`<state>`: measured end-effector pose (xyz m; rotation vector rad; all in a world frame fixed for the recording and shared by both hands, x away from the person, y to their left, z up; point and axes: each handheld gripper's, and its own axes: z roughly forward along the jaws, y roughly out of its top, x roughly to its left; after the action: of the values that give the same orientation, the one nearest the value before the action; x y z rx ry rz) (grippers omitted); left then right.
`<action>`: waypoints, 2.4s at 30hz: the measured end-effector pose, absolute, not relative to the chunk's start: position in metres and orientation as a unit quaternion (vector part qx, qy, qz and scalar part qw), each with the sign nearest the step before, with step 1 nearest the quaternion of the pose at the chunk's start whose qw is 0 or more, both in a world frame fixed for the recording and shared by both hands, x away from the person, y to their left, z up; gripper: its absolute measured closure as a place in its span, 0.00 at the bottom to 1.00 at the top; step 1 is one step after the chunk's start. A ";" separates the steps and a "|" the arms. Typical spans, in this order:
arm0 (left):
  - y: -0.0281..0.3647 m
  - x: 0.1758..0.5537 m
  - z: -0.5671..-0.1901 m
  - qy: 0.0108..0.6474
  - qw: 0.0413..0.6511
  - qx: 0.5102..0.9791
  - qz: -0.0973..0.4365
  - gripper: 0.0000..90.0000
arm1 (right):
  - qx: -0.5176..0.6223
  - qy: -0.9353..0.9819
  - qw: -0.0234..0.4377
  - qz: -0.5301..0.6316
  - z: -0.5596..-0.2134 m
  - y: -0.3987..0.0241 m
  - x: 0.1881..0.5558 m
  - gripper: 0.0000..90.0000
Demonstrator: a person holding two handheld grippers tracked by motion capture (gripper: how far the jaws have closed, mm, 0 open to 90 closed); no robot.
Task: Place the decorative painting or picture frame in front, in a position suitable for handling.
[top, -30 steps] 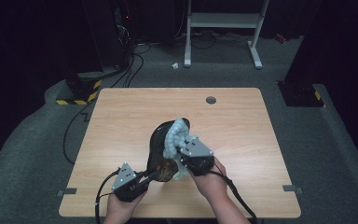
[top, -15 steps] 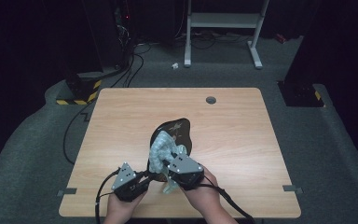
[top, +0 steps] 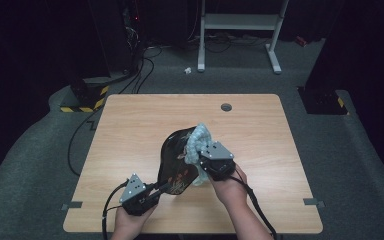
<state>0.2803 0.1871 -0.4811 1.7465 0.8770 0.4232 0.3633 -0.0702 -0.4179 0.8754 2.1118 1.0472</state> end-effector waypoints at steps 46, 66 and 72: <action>0.188 0.281 -0.482 0.370 0.544 0.733 0.172 0.86 | 0.351 0.808 0.295 0.369 -0.446 -0.079 0.366 0.78; 0.188 0.282 -0.482 0.369 0.543 0.734 0.170 0.87 | 0.295 0.835 0.268 0.378 -0.463 -0.052 0.324 0.78; 0.188 0.282 -0.482 0.371 0.544 0.733 0.169 0.86 | 0.344 0.814 0.270 0.382 -0.453 -0.073 0.357 0.78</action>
<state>0.2820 0.1877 -0.4817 1.7405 0.8802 0.4007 0.3570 -0.0725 -0.4525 0.9271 2.1935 1.0282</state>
